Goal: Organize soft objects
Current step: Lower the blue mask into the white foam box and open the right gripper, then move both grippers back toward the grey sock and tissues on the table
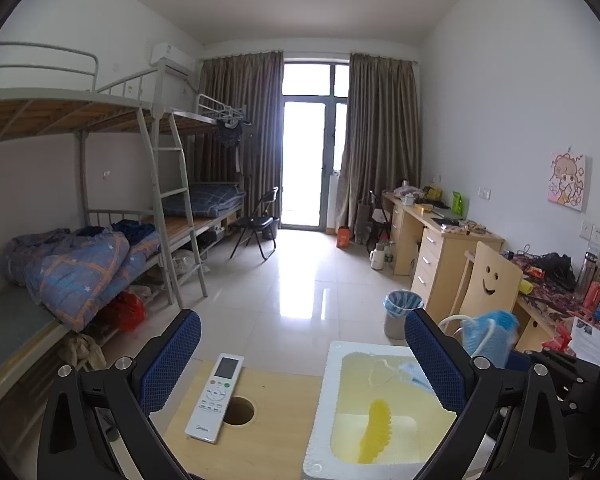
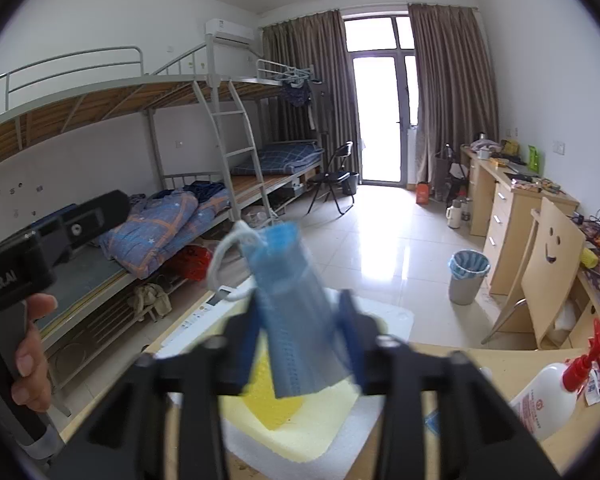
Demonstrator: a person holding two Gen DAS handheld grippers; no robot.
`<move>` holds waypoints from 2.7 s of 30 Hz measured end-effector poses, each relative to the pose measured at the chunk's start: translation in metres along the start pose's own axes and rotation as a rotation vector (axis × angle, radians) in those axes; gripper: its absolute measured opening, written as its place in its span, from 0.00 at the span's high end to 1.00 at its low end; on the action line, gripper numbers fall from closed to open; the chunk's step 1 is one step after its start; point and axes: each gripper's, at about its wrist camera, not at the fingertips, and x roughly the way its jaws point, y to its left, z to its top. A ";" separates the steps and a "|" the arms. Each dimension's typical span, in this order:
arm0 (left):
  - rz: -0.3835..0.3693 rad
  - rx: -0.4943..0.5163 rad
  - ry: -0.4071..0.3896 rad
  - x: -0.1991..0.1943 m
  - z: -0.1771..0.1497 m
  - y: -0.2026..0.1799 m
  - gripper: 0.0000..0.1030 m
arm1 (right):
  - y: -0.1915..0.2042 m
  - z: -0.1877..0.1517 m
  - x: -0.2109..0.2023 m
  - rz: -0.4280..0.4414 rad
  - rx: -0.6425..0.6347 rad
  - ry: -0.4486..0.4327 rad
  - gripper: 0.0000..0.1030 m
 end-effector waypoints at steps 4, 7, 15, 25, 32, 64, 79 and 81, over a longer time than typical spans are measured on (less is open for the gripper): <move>-0.004 0.000 0.007 0.001 -0.001 0.000 0.01 | -0.001 0.002 -0.005 -0.009 0.013 -0.018 0.33; -0.005 0.005 0.011 0.002 -0.002 -0.003 0.01 | -0.001 0.002 -0.005 -0.003 0.017 -0.012 0.33; -0.011 0.008 0.014 0.003 -0.002 -0.003 0.01 | 0.000 0.004 -0.010 -0.010 0.012 -0.019 0.33; -0.018 -0.011 0.005 0.002 -0.003 -0.002 0.01 | -0.001 0.017 -0.030 -0.024 0.020 -0.053 0.25; -0.039 0.001 0.015 -0.009 -0.006 -0.012 0.01 | -0.005 0.020 -0.054 -0.059 0.027 -0.067 0.24; -0.105 0.092 -0.053 -0.180 -0.037 -0.033 0.01 | 0.042 -0.037 -0.193 -0.076 -0.053 -0.174 0.01; -0.151 0.097 -0.145 -0.209 -0.094 -0.033 0.01 | 0.037 -0.097 -0.208 -0.067 0.000 -0.207 0.00; -0.137 0.107 -0.167 -0.212 -0.105 -0.034 0.01 | 0.038 -0.107 -0.210 -0.117 -0.011 -0.227 0.00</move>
